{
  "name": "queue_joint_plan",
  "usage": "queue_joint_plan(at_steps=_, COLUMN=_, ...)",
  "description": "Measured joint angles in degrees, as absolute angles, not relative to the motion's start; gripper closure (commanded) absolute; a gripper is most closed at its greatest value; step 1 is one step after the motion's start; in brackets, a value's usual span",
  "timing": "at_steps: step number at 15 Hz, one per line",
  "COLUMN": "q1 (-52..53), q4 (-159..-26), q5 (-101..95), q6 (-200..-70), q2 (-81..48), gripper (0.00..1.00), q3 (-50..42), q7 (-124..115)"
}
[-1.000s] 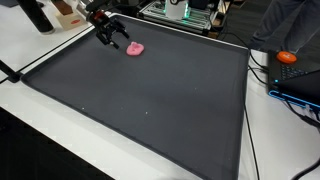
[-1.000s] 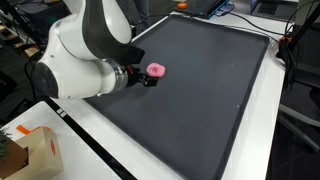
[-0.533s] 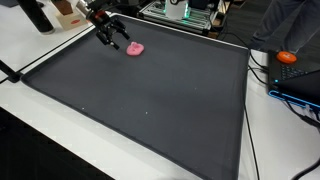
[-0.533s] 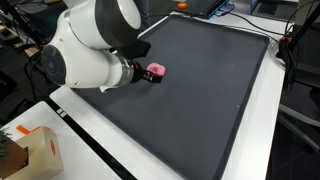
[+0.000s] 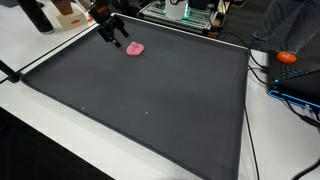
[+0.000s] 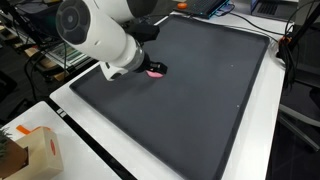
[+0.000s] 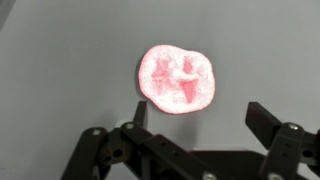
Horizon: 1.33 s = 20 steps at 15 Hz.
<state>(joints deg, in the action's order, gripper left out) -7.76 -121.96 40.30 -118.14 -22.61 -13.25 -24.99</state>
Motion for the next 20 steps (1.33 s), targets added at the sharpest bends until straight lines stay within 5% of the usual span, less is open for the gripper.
queue_joint_plan(at_steps=20, q1=-1.5, q4=-132.2, q5=20.7, q6=-129.1, q2=-7.8, gripper=0.00, q3=-7.8, q7=-37.1)
